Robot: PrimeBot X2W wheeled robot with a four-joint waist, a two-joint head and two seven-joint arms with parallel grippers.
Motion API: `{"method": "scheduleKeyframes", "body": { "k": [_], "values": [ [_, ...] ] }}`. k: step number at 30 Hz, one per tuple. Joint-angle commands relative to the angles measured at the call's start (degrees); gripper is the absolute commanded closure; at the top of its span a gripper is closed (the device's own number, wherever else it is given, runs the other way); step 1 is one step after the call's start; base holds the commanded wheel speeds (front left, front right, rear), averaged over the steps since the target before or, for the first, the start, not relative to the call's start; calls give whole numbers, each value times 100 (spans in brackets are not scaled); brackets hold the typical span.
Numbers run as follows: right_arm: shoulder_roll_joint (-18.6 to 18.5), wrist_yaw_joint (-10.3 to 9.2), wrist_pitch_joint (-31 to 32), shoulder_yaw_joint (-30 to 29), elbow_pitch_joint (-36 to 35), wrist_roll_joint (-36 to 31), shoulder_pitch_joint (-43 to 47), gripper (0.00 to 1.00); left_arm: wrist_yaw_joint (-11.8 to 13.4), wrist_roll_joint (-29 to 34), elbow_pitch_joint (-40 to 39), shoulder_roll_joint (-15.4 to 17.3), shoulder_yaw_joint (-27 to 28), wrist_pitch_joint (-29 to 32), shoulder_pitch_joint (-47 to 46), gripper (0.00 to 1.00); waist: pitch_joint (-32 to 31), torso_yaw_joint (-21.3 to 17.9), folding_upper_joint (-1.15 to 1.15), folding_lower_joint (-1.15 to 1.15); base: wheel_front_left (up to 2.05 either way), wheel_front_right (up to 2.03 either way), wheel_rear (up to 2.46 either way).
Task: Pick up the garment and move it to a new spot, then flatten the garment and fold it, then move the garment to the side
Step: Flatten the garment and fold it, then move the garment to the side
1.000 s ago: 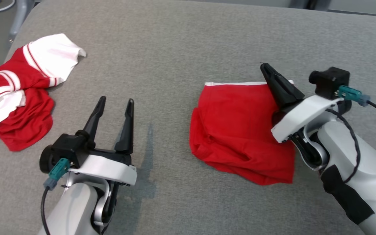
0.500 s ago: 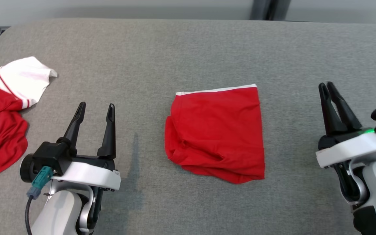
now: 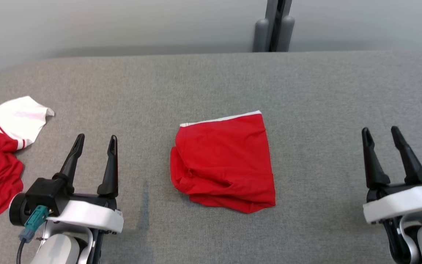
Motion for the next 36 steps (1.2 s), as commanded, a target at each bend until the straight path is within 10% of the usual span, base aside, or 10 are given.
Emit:
{"method": "scheduleKeyframes", "body": {
  "k": [1, 36],
  "values": [
    [34, 0, 74, -61, -116, -96, 164, 0, 34, 17, -49, 68, 15, 42, 106, 0, -160, -77, 0, 0, 0, 0, 0],
    [436, 1, 874, -434, -1117, -518, 1525, 0, 439, -48, -629, 420, -56, 549, 1025, 0, -1039, -177, 0, 0, 0, 0, 0]
  ]
}}
